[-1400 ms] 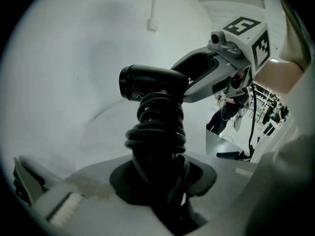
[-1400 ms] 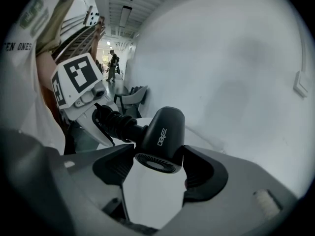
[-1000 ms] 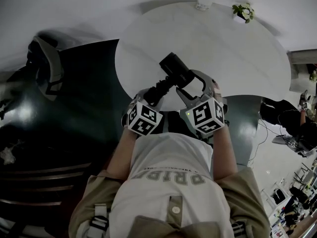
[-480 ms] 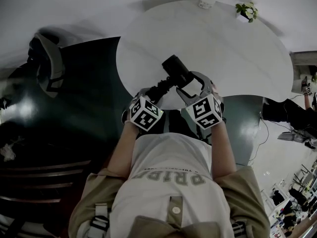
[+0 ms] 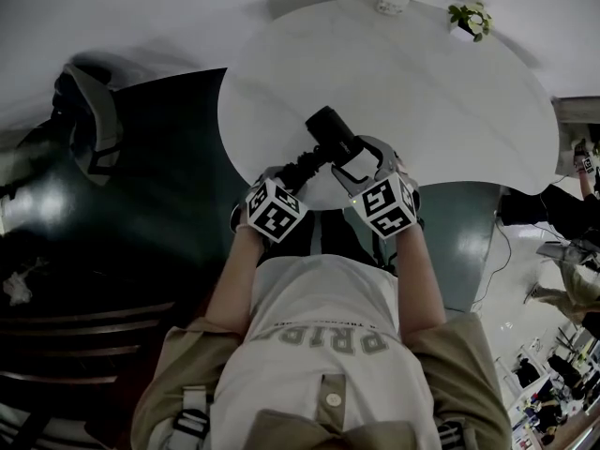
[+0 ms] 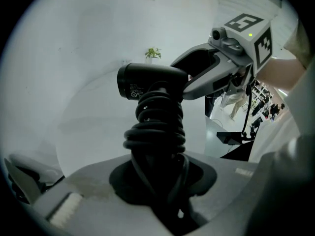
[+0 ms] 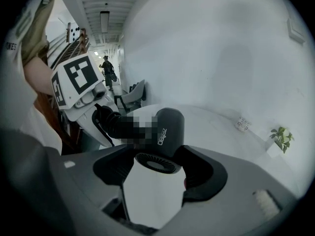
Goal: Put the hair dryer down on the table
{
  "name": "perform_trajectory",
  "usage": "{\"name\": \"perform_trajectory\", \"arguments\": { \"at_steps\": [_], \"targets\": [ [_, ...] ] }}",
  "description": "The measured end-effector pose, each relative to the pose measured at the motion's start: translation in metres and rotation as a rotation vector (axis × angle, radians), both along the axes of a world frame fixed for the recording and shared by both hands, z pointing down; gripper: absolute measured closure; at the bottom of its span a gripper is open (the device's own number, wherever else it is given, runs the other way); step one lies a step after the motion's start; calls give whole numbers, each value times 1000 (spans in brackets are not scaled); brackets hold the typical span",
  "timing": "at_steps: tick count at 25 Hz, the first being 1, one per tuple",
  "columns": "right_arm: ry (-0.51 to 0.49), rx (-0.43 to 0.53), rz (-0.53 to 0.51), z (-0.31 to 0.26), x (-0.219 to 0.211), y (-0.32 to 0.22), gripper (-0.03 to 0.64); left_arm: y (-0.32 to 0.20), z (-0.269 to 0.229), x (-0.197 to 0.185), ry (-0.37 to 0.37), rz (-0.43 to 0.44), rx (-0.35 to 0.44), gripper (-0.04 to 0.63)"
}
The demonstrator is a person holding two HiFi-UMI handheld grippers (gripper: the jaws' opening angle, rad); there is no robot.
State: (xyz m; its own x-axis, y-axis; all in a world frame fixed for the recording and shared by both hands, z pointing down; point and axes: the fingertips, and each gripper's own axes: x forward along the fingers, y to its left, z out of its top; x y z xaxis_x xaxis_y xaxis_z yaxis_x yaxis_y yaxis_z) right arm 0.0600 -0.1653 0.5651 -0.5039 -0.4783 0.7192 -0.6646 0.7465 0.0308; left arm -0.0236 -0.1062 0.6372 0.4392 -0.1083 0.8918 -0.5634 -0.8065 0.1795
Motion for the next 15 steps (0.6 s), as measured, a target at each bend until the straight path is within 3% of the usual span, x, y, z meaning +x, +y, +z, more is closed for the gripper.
{"name": "perform_trajectory", "arguments": {
  "at_steps": [15],
  "targets": [
    [-28, -105, 26, 38, 3, -3, 304, 0, 28, -1, -55, 35, -94, 460]
  ]
}}
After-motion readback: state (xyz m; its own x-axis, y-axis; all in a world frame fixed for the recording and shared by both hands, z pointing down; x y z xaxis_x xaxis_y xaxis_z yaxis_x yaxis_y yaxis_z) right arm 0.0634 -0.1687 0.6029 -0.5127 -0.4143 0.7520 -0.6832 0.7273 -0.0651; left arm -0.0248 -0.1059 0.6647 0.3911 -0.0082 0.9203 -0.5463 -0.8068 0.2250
